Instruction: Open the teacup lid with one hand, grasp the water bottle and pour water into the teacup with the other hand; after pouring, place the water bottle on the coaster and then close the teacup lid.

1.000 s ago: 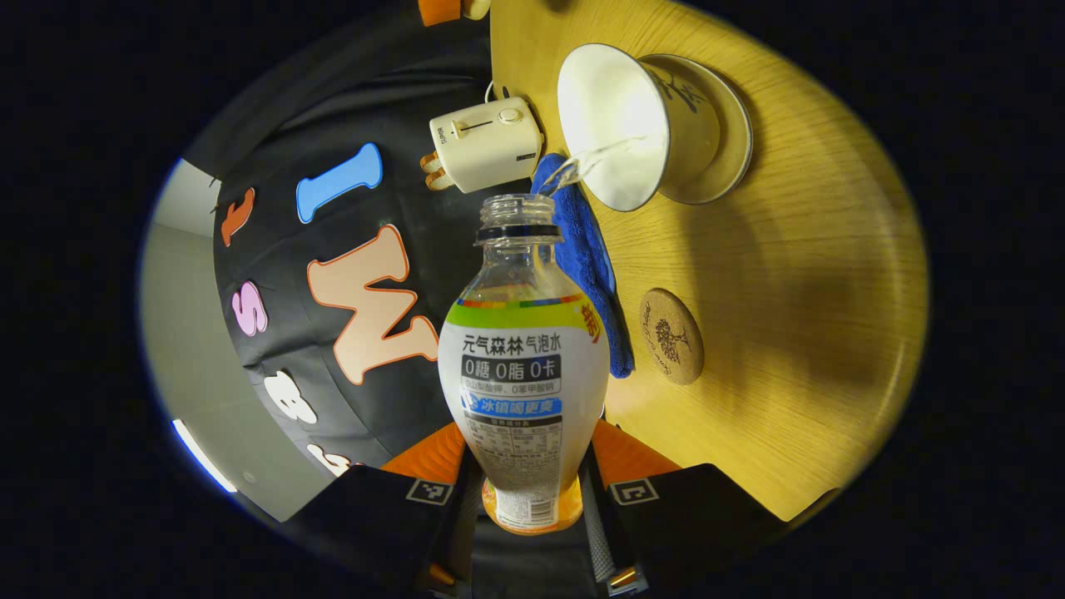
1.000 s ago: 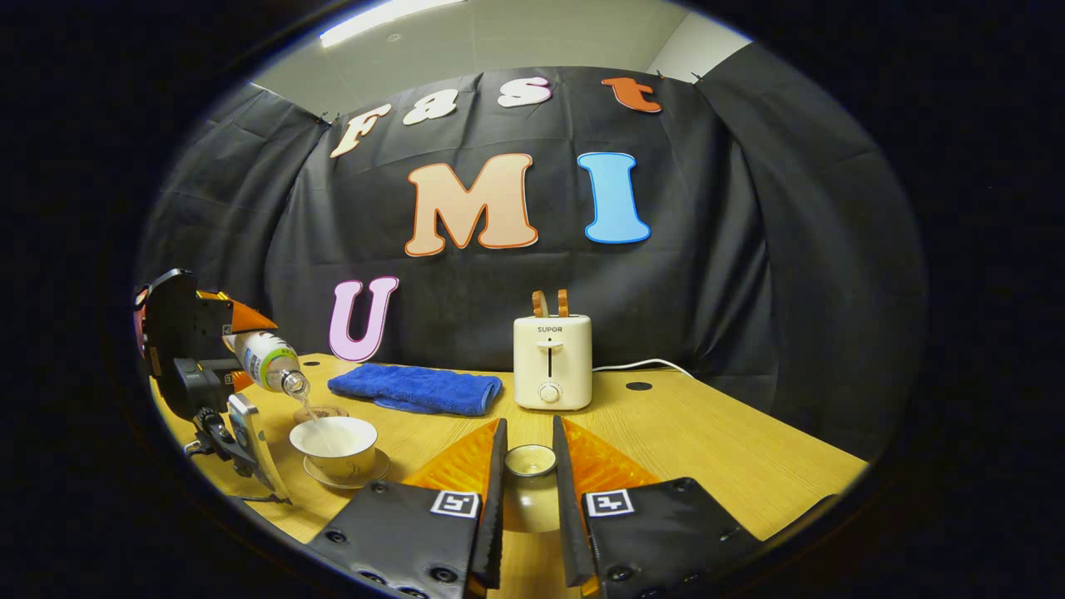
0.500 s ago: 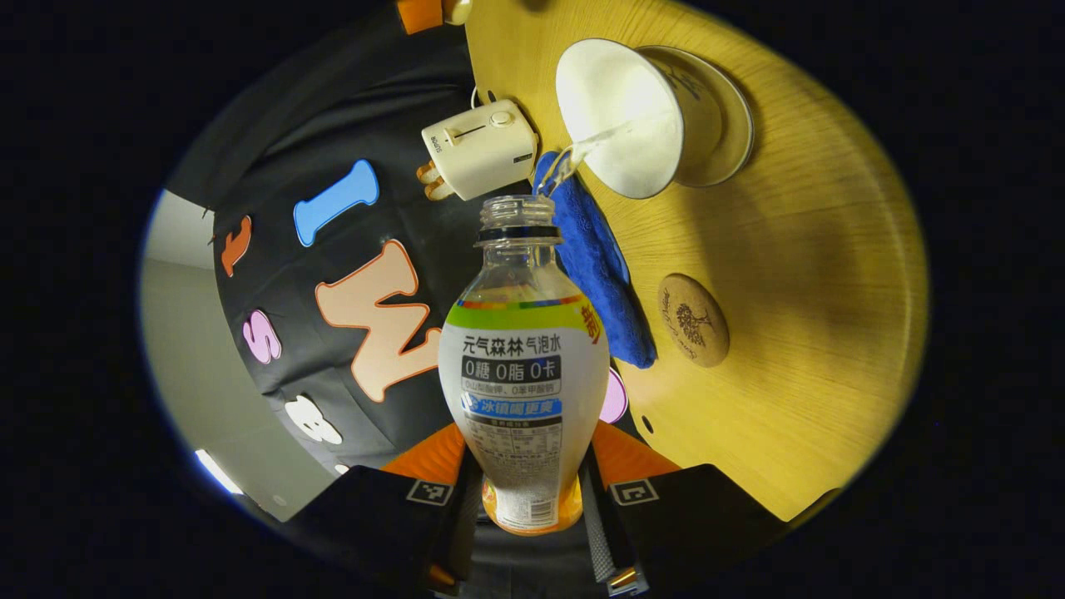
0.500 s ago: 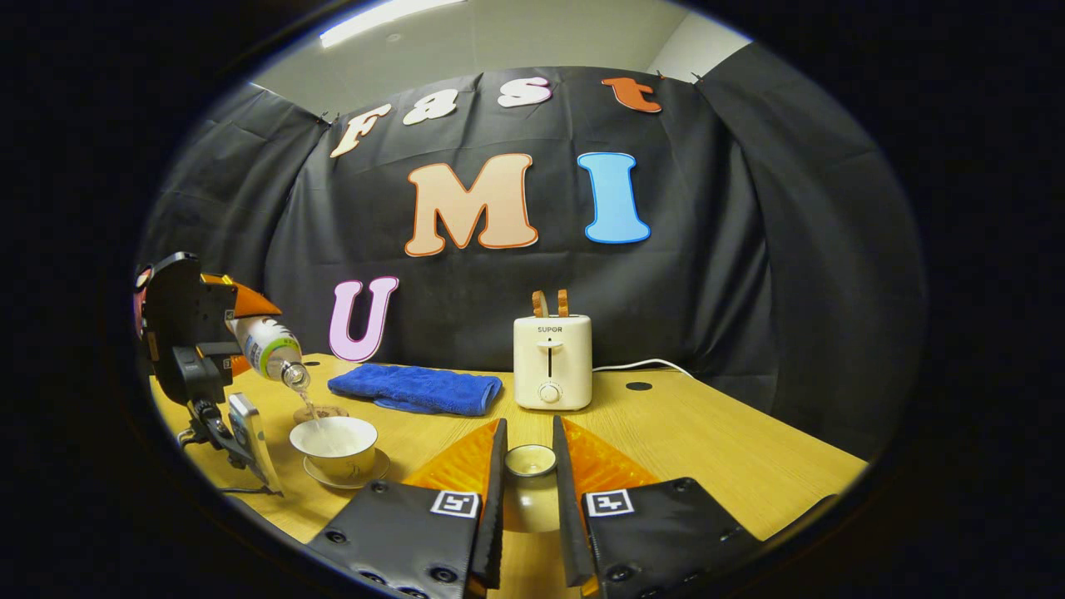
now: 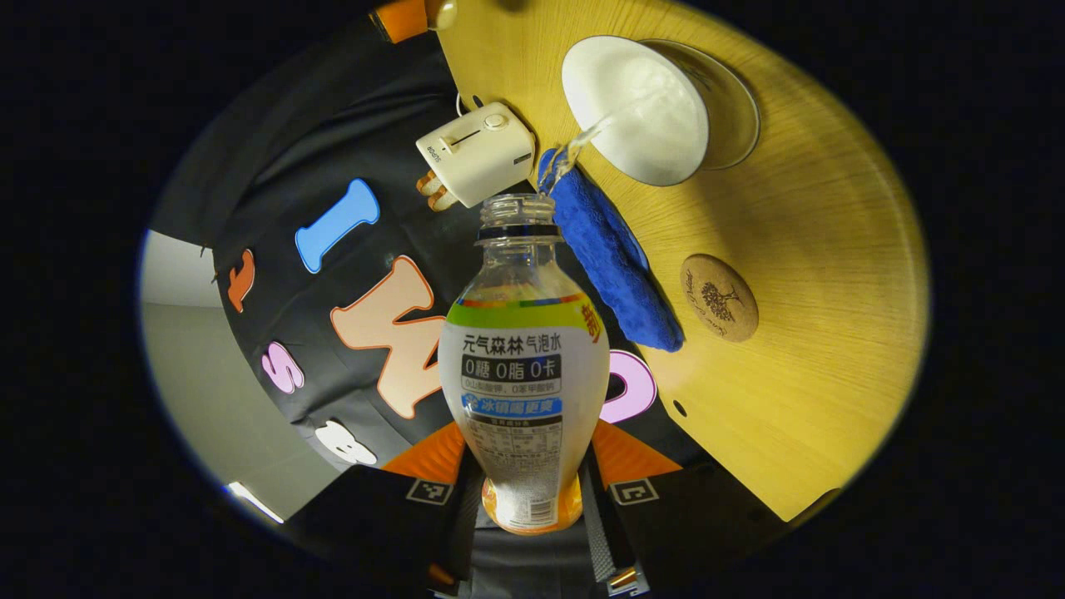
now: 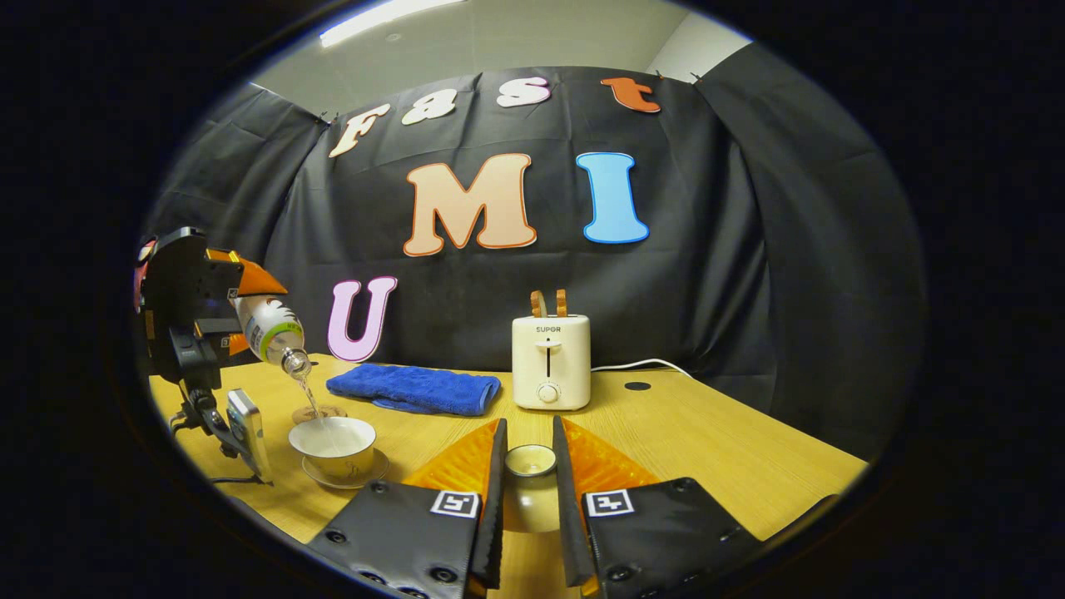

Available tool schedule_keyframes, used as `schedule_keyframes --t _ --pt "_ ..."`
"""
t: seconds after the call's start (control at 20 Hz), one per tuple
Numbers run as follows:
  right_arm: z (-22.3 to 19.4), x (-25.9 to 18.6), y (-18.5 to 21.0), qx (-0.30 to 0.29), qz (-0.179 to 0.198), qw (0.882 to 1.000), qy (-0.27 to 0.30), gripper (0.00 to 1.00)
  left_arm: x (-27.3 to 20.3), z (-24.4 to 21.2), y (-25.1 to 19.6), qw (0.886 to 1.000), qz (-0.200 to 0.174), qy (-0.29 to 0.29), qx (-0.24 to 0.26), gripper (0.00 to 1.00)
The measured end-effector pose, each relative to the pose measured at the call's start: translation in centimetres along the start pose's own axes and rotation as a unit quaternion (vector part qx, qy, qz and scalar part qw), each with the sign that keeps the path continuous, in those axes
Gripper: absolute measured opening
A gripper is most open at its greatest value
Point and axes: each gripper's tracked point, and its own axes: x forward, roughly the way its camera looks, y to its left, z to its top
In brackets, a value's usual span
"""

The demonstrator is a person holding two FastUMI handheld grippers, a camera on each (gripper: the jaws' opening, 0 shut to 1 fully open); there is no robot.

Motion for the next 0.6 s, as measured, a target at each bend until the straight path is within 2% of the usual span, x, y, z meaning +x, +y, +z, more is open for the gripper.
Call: schedule_keyframes --t 0.25,0.6 --pt "0.0 0.1 0.2 -0.001 0.002 1.000 -0.001 0.32 0.1 0.2 0.6 0.999 -0.001 0.005 0.033 0.53" --pt "0.0 0.1 0.1 -0.001 0.004 1.000 -0.001 0.32 -0.1 0.7 1.2 0.999 0.007 -0.001 0.050 0.54"
